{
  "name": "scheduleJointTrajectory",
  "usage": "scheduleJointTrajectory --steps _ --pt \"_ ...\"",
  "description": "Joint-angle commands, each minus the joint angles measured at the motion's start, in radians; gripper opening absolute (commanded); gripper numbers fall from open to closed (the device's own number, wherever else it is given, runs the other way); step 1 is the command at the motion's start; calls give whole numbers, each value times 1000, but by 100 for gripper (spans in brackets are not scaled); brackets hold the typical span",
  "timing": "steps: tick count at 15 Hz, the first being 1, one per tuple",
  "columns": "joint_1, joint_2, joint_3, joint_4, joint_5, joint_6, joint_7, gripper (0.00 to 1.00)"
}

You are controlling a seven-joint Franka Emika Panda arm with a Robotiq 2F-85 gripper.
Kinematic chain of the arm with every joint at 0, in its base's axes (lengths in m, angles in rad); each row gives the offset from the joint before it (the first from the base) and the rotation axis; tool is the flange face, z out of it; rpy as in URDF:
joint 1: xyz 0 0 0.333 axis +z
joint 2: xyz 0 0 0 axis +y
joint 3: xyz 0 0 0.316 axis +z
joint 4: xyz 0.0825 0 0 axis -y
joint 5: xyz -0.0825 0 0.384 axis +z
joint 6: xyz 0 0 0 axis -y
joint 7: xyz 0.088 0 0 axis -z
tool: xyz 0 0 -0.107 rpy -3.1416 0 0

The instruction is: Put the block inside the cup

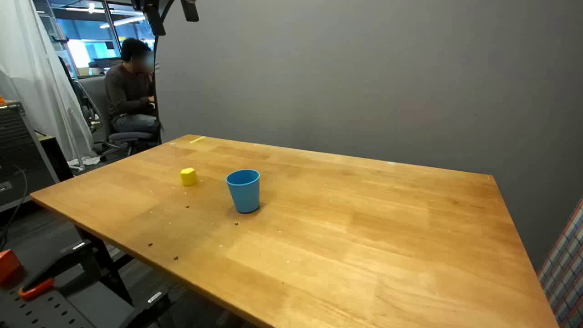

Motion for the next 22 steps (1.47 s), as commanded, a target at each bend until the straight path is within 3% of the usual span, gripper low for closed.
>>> scheduleJointTrajectory --steps 1,14,22 --pt "14 1 -11 5 -5 -3 5 100" --pt "14 -1 -11 14 -5 -3 5 100" --pt "115 276 63 61 103 89 47 100"
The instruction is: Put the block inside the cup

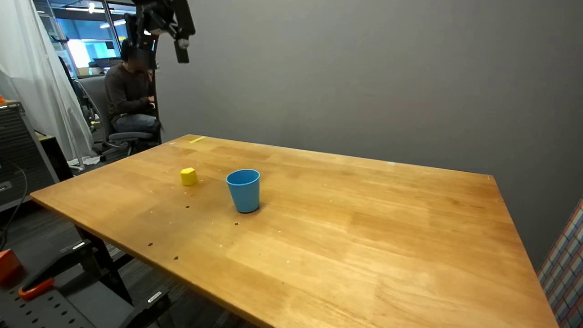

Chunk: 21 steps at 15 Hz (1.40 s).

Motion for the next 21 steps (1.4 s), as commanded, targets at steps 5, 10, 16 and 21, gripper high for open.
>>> scheduleJointTrajectory --steps 5,10,16,21 --pt "97 310 66 88 102 155 98 100" --pt "148 452 66 116 40 281 243 100" --pt "206 584 35 169 -46 330 378 100" --pt "256 689 13 239 -76 331 425 100"
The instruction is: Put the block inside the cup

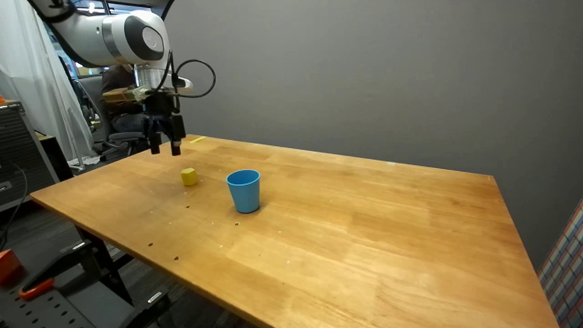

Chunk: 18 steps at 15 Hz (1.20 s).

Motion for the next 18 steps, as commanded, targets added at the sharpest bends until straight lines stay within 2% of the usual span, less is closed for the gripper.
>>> scheduleJointTrajectory --steps 1,4,13,14,15,18 --pt "53 88 -36 83 -43 2 52 100" --pt "79 145 -62 127 -62 -1 66 100" --pt "84 267 -109 239 -45 -7 38 100" --pt "85 277 -113 247 -46 -5 36 75" --pt "82 281 -112 254 -40 -10 32 74" --pt "82 292 -118 267 -39 -13 32 51"
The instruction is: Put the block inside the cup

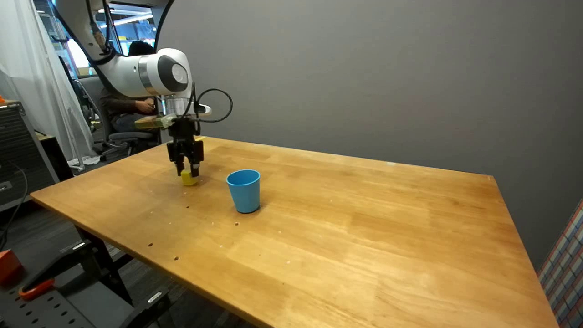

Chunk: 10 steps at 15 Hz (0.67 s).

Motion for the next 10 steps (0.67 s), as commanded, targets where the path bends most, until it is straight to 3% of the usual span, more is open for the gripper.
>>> scheduleJointTrajectory --steps 1,4,10 --pt "10 19 -19 44 1 -26 -10 42" --pt "-1 -4 -28 36 12 -60 -2 20" --pt "-4 -137 -144 7 -79 -198 100 20"
